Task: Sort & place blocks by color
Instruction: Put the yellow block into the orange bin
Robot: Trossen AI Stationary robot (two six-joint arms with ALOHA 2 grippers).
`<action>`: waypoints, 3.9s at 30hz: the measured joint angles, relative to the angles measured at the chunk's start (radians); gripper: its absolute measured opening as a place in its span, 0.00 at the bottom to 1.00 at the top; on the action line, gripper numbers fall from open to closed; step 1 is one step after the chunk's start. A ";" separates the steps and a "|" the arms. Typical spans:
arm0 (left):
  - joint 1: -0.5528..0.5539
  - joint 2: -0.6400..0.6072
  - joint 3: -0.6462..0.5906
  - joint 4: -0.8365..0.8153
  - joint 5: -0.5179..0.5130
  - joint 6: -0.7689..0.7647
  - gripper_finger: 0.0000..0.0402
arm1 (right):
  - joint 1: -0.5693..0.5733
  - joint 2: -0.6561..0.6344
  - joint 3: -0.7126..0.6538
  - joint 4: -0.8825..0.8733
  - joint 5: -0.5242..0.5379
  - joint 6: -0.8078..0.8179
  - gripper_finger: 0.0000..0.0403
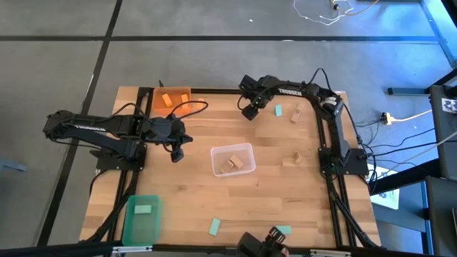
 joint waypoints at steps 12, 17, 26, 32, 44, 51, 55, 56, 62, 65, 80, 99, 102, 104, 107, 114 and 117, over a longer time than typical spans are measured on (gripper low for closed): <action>0.000 0.000 0.000 -0.002 0.000 0.000 0.00 | -0.002 0.085 0.004 0.025 -0.014 -0.085 0.58; 0.000 0.000 0.000 -0.003 0.000 0.000 0.01 | -0.002 0.087 0.003 0.029 -0.025 -0.085 0.48; 0.000 0.000 0.000 -0.016 0.000 0.000 0.01 | -0.002 0.088 0.002 0.032 -0.027 -0.082 0.33; 0.000 0.000 0.000 -0.016 0.000 0.003 0.00 | -0.002 0.099 0.067 -0.028 -0.029 -0.083 0.33; 0.000 0.000 0.000 -0.015 -0.044 0.143 0.04 | 0.093 0.097 0.396 -0.246 -0.103 -0.147 0.33; 0.000 0.000 0.000 -0.013 -0.115 0.330 0.02 | 0.220 0.096 0.561 -0.401 -0.141 -0.205 0.33; 0.000 0.000 0.000 0.008 -0.134 0.377 0.01 | 0.291 0.095 0.610 -0.440 -0.142 -0.211 0.33; 0.000 0.001 0.000 0.018 -0.149 0.377 0.01 | 0.307 0.095 0.617 -0.444 -0.142 -0.211 0.33; 0.000 0.010 0.000 0.080 -0.167 0.431 0.09 | 0.387 0.095 0.628 -0.450 -0.143 -0.211 0.33; 0.000 0.012 0.000 0.110 -0.167 0.436 0.14 | 0.409 0.095 0.628 -0.447 -0.142 -0.209 0.33; 0.010 0.021 0.001 0.156 -0.186 0.511 0.29 | 0.430 0.094 0.628 -0.445 -0.141 -0.204 0.33; 0.010 0.113 0.000 0.179 -0.321 0.616 0.29 | 0.431 0.093 0.628 -0.451 -0.153 -0.184 0.33; 0.007 0.114 0.000 0.183 -0.316 0.725 0.29 | 0.430 0.093 0.628 -0.451 -0.222 -0.189 0.33; -0.003 0.114 0.000 0.182 -0.295 0.829 0.29 | 0.430 0.092 0.628 -0.451 -0.269 -0.205 0.33; -0.015 0.114 0.000 0.182 -0.207 0.963 0.29 | 0.430 0.092 0.628 -0.451 -0.320 -0.215 0.33; -0.037 0.114 0.000 0.181 -0.137 1.035 0.29 | 0.430 0.092 0.628 -0.453 -0.334 -0.236 0.33; -0.044 0.114 0.000 0.160 -0.137 1.040 0.29 | 0.430 0.092 0.628 -0.453 -0.334 -0.240 0.33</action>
